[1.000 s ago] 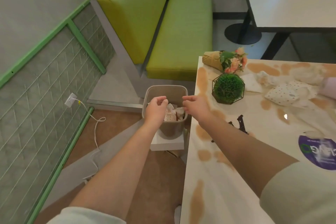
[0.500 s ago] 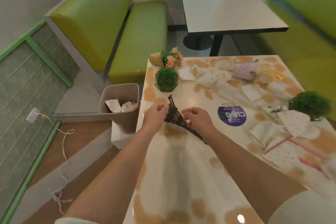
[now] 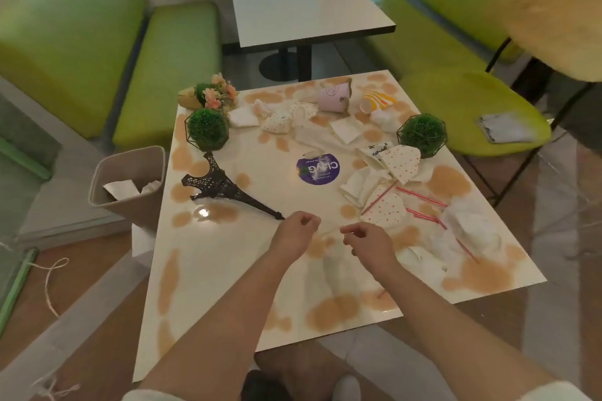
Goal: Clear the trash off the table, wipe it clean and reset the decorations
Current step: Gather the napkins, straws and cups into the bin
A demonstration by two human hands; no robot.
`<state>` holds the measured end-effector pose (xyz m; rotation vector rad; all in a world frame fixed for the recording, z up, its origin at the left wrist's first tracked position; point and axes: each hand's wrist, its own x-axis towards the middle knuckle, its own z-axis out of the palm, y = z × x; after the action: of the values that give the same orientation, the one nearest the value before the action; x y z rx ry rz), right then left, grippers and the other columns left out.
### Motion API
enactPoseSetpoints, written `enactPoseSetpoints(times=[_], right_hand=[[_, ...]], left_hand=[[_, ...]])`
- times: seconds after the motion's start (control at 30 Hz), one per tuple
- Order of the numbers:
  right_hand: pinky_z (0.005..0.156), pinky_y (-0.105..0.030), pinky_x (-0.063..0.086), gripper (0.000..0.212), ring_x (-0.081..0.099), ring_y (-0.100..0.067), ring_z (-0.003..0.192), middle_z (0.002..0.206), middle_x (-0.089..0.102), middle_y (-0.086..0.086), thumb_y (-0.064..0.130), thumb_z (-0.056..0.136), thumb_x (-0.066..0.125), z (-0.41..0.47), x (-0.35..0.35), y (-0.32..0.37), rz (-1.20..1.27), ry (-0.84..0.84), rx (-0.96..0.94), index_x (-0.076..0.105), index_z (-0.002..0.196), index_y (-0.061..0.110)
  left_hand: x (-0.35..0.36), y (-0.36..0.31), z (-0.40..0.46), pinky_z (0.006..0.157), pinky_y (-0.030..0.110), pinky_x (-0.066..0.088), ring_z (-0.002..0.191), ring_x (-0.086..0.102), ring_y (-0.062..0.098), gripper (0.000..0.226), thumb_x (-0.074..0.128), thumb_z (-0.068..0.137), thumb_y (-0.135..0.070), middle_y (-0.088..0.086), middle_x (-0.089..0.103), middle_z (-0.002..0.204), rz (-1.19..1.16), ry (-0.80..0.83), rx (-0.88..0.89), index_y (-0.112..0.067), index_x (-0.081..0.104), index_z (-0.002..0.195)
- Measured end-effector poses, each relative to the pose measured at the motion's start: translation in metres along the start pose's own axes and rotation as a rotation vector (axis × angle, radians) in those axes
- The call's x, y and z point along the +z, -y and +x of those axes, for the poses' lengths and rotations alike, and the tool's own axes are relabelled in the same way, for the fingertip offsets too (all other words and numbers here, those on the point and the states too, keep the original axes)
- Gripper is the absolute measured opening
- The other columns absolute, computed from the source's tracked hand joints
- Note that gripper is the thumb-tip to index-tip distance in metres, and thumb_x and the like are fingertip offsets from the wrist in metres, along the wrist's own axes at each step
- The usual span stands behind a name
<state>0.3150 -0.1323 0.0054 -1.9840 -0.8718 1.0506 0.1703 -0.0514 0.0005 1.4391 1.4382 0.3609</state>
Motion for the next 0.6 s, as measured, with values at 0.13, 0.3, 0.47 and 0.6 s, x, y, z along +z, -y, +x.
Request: enactPoseSetpoints(times=[0.13,0.3,0.47,0.6], right_hand=[[0.058,-0.022,0.041,0.020,0.056,-0.009,0.068,0.091,0.069,0.004,0.012,0.092,0.055,-0.008,-0.033,-0.030,-0.021,-0.077,0.024,0.070,0.095,0.025],[0.060,-0.015,0.038,0.022,0.059,-0.002,0.080,0.098,0.067,0.008,0.012,0.094,0.052,-0.017,-0.066,-0.058,-0.053,-0.212,0.058,0.069,0.100,0.025],[0.063,-0.023,0.040,0.022,0.056,-0.012,0.086,0.100,0.063,0.005,0.011,0.091,0.053,-0.024,-0.090,-0.085,-0.119,-0.325,0.140,0.067,0.102,0.024],[0.071,-0.033,0.049,0.023,0.058,-0.017,0.092,0.104,0.057,0.000,0.018,0.084,0.061,-0.027,-0.100,-0.103,-0.170,-0.348,0.206,0.063,0.106,0.024]], left_hand=[[0.042,-0.002,-0.012,0.081,0.031,0.049,0.091,0.062,0.014,0.016,0.057,0.093,-0.040,-0.006,0.067,0.103,0.064,0.096,0.024,-0.025,0.062,0.099],[0.084,-0.005,-0.027,0.074,0.021,0.044,0.093,0.059,0.007,0.020,0.058,0.093,-0.039,-0.008,0.064,0.107,0.204,0.231,0.076,-0.026,0.065,0.106],[0.112,-0.019,-0.032,0.086,0.030,0.049,0.100,0.060,0.011,0.025,0.059,0.091,-0.042,-0.010,0.062,0.107,0.391,0.283,0.158,-0.030,0.064,0.113],[0.127,-0.025,-0.032,0.085,0.032,0.049,0.101,0.059,0.015,0.026,0.063,0.085,-0.047,-0.008,0.061,0.105,0.638,0.232,0.247,-0.032,0.065,0.105]])
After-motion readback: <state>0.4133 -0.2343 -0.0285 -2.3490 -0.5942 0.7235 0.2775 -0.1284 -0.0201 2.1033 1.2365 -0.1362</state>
